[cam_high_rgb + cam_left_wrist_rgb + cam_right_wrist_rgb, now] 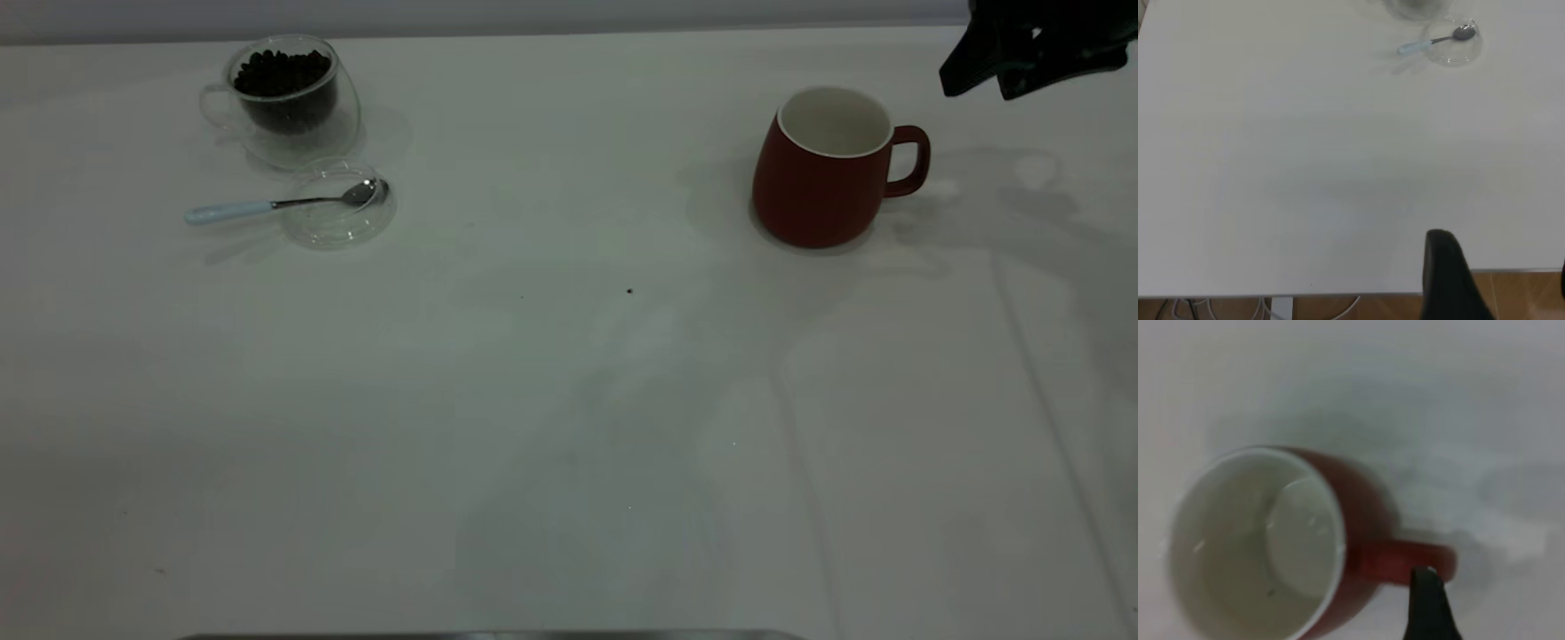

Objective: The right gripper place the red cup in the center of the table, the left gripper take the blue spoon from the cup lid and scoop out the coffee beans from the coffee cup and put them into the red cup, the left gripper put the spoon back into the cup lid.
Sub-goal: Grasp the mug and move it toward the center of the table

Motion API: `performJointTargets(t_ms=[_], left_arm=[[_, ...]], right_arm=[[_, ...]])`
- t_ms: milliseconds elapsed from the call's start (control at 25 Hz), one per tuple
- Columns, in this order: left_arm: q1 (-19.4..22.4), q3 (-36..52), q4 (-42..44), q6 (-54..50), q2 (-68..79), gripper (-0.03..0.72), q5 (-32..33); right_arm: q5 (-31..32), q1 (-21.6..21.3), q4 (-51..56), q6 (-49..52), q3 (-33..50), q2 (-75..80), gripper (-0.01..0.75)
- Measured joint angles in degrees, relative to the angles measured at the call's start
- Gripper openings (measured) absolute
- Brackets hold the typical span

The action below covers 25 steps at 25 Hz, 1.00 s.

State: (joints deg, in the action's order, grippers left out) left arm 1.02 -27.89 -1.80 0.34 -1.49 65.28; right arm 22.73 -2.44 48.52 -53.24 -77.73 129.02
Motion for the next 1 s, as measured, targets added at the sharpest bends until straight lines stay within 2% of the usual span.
performJointTargets(t_ms=[560,1000], left_arm=[[0.00,0.00,0.00,0.00,0.00,0.460,0.00],[0.00,0.00,0.00,0.10,0.00,0.460,0.00]], right_arm=[[-0.35,-0.65,1.21,-0.28,-3.59,8.86,0.532],[0.51,6.40,6.30,-3.33,-3.66,10.02,0.532]])
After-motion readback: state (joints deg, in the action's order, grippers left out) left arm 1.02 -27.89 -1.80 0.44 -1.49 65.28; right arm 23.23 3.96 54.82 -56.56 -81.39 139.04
